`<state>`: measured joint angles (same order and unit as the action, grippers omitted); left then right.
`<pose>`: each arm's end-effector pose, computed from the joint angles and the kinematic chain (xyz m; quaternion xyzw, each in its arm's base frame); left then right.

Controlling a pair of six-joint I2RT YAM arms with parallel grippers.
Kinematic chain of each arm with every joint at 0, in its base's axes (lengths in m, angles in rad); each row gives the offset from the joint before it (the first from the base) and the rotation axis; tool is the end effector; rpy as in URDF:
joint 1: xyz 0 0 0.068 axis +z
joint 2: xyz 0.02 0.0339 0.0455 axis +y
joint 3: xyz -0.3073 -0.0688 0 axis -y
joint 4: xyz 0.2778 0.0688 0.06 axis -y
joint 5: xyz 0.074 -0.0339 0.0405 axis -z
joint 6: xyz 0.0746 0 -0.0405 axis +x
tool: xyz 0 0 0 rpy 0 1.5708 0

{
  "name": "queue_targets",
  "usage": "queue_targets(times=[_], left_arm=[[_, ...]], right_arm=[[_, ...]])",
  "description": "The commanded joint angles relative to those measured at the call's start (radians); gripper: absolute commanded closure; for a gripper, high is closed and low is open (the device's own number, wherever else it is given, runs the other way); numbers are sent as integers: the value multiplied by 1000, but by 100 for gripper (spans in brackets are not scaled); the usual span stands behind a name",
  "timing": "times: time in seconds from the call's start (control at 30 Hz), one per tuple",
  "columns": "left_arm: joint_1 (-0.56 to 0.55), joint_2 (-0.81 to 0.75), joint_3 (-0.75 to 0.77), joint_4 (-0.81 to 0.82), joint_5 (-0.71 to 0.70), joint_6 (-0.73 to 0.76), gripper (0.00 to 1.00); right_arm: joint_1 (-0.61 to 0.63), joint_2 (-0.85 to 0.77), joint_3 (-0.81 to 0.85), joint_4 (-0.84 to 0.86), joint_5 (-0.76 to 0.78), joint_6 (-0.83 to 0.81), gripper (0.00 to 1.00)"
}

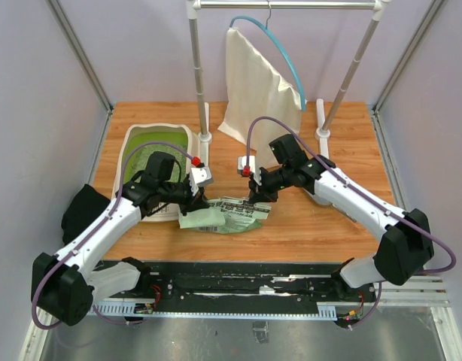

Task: Fill the litter box with clean litter
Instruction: Clamp the cat litter bag at the center of the board.

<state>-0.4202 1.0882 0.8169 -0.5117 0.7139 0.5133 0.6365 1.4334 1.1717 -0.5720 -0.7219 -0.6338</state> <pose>0.2115 -0.1480 0.2771 0.5091 0.7123 -0.3056 0.3742 0.2515 0.2472 0.3077 -0.6202 0.6271 0.3299 0.3366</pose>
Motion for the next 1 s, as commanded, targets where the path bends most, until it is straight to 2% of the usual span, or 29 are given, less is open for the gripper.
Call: queue_targets(times=[0.0,0.07,0.13,0.23,0.43,0.63,0.77,0.97], left_arm=[[4,-11,41,67,59,6,99],[3,-12,41,67,60,4,99],[4,-13,39,68,63,2,99],[4,-14,37,71,69,-4,99],[3,-22,28,96,94,-27,99],[3,-24,25,111,100,-39,100],[3,-23,27,103,92,-33,99],[3,-21,31,93,88,-27,99]], right_arm=[[12,11,-13,-57,76,17,86],[12,-14,-29,-8,105,46,70],[12,-50,-47,41,117,74,60],[9,-114,-85,117,140,113,53],[-6,-185,-133,170,96,149,51],[1,-170,-165,234,11,192,46],[5,-153,-174,257,-25,191,46],[5,-154,-182,241,12,176,64]])
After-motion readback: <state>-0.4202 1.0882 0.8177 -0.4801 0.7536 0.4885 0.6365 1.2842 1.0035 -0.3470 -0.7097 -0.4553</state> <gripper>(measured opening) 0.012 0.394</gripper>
